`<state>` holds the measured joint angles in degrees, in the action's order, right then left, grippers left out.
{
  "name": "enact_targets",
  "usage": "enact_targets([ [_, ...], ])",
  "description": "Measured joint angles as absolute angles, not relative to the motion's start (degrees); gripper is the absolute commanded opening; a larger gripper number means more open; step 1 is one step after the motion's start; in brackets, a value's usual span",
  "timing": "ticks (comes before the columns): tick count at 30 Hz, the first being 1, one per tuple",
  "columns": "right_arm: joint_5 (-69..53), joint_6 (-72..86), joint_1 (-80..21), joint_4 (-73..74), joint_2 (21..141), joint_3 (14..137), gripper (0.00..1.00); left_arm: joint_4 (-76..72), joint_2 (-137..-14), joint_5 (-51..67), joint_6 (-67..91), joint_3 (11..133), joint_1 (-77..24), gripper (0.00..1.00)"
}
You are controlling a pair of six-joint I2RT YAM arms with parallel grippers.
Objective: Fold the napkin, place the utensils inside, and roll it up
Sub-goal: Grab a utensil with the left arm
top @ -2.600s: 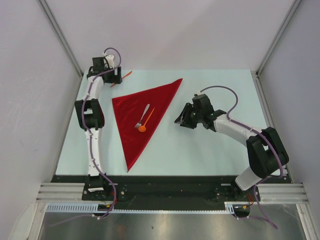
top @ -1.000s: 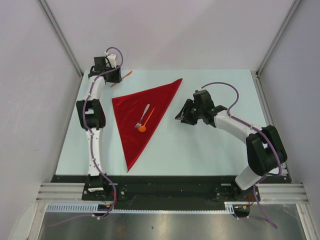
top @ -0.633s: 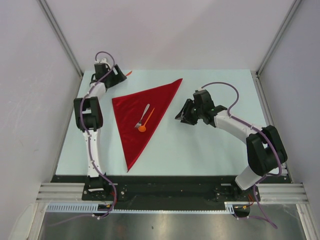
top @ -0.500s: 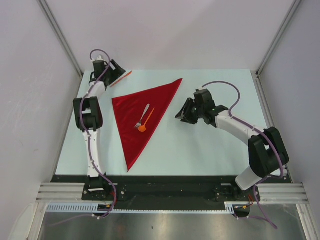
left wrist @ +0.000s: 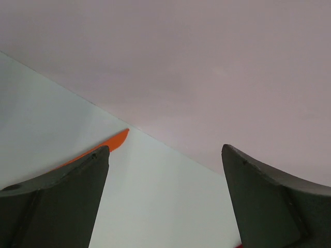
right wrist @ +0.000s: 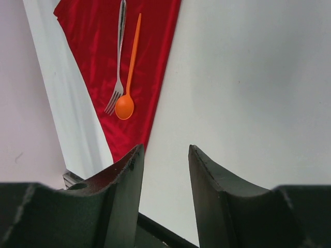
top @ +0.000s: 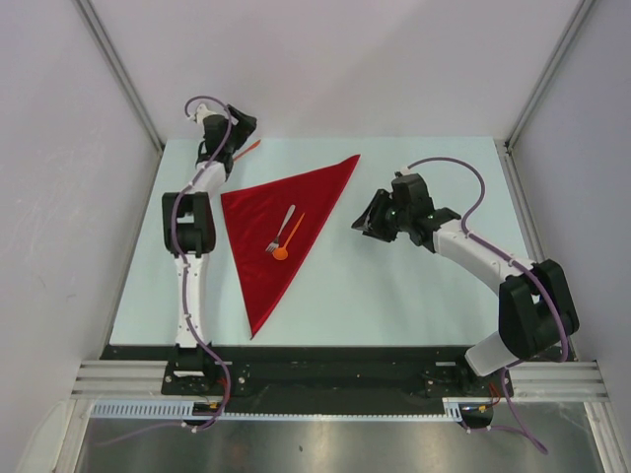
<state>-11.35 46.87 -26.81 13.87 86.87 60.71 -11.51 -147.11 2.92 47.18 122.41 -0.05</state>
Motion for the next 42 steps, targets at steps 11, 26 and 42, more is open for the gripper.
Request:
enact_targets([
  [11,-11.2,46.9,-26.4,13.8,86.9,60.2,0.45,-7.2,-152.6,-7.5,51.9,127.4,-1.3,0.99],
  [26,-10.3,46.9,-26.4,14.3,82.7,57.1,0.45,-8.4,-148.8,-8.6,61.1,118.2,-0.7,1.00],
  [42,-9.4,47.0,-26.4,14.7,76.3,53.3,0.45,-16.6,-133.4,-4.0,60.5,91.8,-0.7,1.00],
])
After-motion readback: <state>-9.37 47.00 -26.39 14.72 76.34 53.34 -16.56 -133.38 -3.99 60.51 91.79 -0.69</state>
